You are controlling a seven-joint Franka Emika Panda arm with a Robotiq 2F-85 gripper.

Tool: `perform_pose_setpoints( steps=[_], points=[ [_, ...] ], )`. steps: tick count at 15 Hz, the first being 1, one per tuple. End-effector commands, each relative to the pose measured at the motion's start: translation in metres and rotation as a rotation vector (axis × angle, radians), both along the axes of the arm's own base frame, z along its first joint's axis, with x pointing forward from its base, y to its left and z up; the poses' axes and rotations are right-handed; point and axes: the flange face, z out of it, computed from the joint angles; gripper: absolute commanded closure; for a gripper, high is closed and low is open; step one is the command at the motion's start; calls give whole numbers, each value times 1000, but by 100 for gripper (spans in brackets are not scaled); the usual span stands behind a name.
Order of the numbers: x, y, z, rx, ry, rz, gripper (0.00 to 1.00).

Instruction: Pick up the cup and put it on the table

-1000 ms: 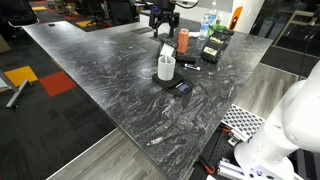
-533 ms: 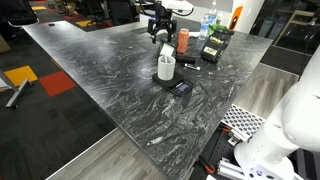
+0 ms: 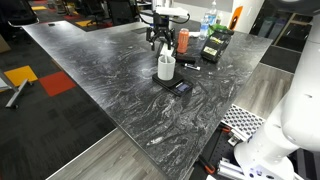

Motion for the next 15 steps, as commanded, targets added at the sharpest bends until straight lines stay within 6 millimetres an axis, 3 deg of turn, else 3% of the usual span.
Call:
perform_pose_setpoints(
  steps=[1, 7, 15],
  points=[
    [6, -5, -11, 23, 74, -56, 0],
    [5, -4, -30, 69, 157, -125, 0],
    [5, -9, -40, 69, 193, -176, 0]
  ],
)
